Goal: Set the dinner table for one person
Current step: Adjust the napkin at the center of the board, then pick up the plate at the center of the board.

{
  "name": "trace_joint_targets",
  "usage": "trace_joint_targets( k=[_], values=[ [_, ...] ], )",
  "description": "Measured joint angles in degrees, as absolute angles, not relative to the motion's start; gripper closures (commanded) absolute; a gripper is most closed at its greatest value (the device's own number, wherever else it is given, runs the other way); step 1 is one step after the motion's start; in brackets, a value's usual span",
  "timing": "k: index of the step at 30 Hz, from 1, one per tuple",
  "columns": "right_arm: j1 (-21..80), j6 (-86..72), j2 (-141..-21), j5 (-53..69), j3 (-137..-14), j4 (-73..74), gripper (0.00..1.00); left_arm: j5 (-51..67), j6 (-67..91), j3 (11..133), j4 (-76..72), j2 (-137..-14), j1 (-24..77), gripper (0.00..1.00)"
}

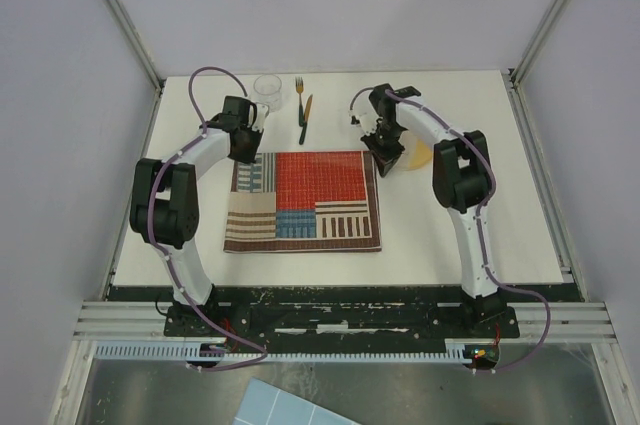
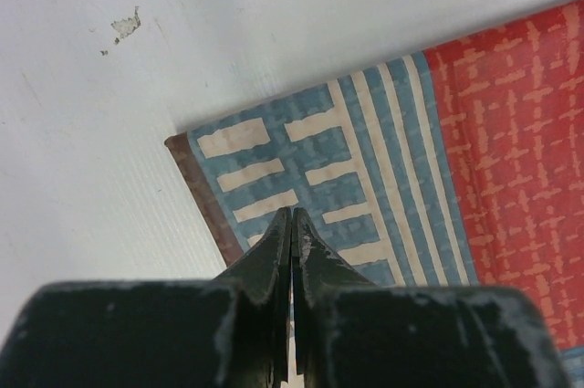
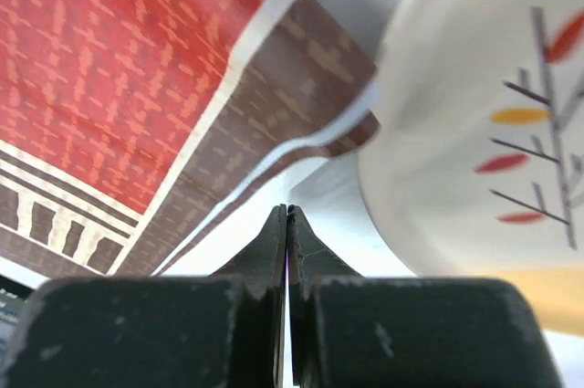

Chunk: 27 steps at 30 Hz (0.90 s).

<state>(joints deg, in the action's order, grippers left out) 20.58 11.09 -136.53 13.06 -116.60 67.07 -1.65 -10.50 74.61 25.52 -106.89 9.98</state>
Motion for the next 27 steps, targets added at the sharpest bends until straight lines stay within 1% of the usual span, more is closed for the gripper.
trace_joint_targets(
  k=[5, 10, 14, 17, 18, 20, 21, 23, 25, 26, 27],
  values=[
    [20.0, 11.2, -131.1, 8.8, -114.5, 62.7, 0.98, -1.6, -10.5, 74.6, 25.7, -106.8, 9.7, 0.97],
    [18.6, 11.2, -128.0, 4.7, -116.4, 59.3, 0.99, -0.1, -10.5, 76.0, 26.6, -106.2, 9.6, 0.97],
    [15.5, 9.9, -130.1, 3.7, -121.1, 57.6, 0.99, -0.2, -10.6, 84.5, 29.2, -108.1, 12.8, 0.97],
    [10.9, 8.0, -134.2, 4.1, -127.2, 57.0, 0.97, 0.7, -10.6, 95.0, 29.3, -112.9, 17.9, 0.86],
    [9.2, 7.4, -135.7, 4.6, -129.1, 57.0, 0.95, 1.4, -10.6, 97.8, 28.9, -114.6, 19.1, 0.82],
    [5.7, 6.5, -138.6, 5.5, -132.3, 57.0, 0.89, 3.5, -10.6, 105.9, 28.4, -120.0, 21.6, 0.8],
    [4.3, 6.2, -139.5, 5.8, -132.9, 57.0, 0.84, 5.1, -10.5, 110.5, 28.1, -123.3, 22.7, 0.78],
    [1.7, 6.1, -140.3, 5.9, -133.1, 57.2, 0.8, 7.7, -9.8, 119.2, 28.1, -130.0, 23.7, 0.7],
    [0.4, 6.0, -140.4, 5.6, -133.0, 57.4, 0.78, 10.3, -8.6, 129.4, 27.7, -138.0, 23.9, 0.59],
    [0.2, 6.2, -140.4, 5.4, -133.0, 57.4, 0.77, 11.0, -8.3, 132.6, 27.4, -140.7, 23.9, 0.56],
    [0.3, 6.2, -140.4, 5.3, -133.0, 57.2, 0.76, 11.9, -7.9, 135.7, 27.0, -143.9, 23.8, 0.54]
  ],
)
